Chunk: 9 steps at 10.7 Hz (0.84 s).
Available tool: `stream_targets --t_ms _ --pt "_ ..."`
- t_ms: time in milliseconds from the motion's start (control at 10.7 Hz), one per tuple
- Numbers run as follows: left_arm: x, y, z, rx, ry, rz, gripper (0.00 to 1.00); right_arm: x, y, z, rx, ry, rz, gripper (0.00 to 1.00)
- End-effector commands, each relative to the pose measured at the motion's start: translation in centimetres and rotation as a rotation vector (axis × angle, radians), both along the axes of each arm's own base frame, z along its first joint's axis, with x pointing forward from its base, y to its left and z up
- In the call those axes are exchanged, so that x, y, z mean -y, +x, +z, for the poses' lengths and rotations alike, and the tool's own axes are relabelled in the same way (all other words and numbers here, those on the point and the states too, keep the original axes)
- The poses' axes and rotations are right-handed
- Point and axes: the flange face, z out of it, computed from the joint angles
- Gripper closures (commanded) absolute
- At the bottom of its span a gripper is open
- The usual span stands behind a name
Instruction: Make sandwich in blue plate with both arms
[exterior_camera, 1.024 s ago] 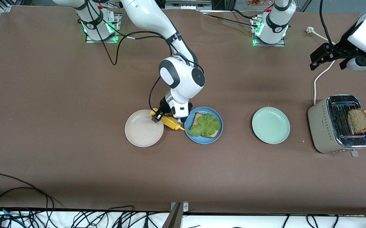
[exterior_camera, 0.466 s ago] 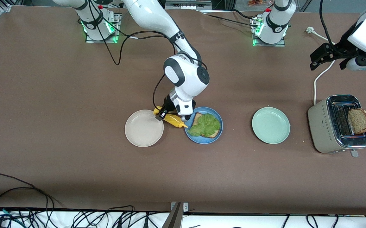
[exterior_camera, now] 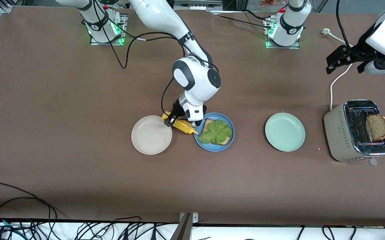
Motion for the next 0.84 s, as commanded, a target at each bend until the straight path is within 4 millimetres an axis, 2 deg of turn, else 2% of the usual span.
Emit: stream_targets --t_ms 0,186,279,466,745 --pt "0.0 -0.3 0.4 0.001 0.016 0.003 0.00 7.1 5.3 5.7 -0.072 0.293 -0.071 1.00" --pt "0.0 -0.3 0.4 0.001 0.016 0.003 0.00 11.3 6.3 8.4 -0.131 0.368 -0.052 1.00" --pt "0.0 -0.4 0.4 0.003 0.016 0.003 0.00 12.6 6.4 9.4 -0.159 0.413 -0.046 1.00" --pt "0.0 -0.3 0.4 0.001 0.016 0.003 0.00 16.7 7.6 11.9 -0.208 0.554 0.001 1.00" --pt "0.0 -0.3 0.4 0.001 0.016 0.003 0.00 23.2 8.3 14.2 -0.264 0.793 0.062 1.00"
